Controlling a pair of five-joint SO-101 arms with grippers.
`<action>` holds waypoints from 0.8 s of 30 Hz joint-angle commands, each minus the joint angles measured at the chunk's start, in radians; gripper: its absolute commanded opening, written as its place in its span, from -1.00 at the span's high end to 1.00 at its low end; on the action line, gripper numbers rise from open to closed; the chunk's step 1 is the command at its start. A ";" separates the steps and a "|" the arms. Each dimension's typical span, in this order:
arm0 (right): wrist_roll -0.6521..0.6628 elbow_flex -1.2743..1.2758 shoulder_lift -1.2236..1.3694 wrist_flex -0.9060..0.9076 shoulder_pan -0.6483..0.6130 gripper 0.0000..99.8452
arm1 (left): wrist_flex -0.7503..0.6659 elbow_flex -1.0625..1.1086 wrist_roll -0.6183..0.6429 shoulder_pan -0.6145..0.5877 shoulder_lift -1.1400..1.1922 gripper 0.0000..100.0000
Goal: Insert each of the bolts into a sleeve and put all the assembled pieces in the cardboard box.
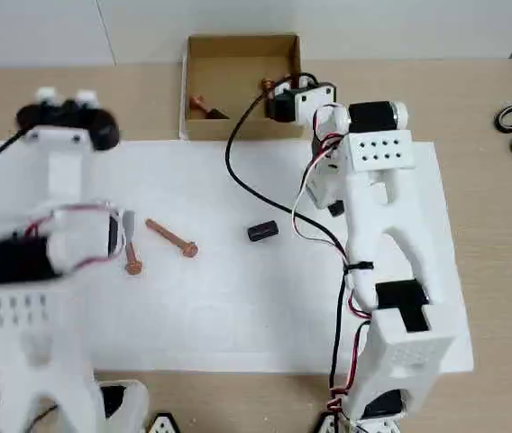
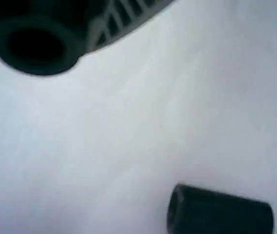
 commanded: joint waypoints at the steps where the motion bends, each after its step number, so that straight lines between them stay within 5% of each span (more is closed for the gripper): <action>1: -0.012 0.034 -0.105 0.008 0.012 0.99 | -0.002 -0.102 -0.210 0.025 0.161 0.66; 8: -0.012 0.058 -0.150 0.008 0.012 0.99 | -0.054 -0.119 -0.700 0.114 0.434 0.66; 16: -0.008 0.058 -0.145 0.005 0.012 0.99 | -0.186 -0.119 -0.950 0.118 0.626 0.66; 24: -0.008 0.058 -0.143 0.002 0.010 0.99 | -0.216 -0.120 -1.065 0.181 0.690 0.66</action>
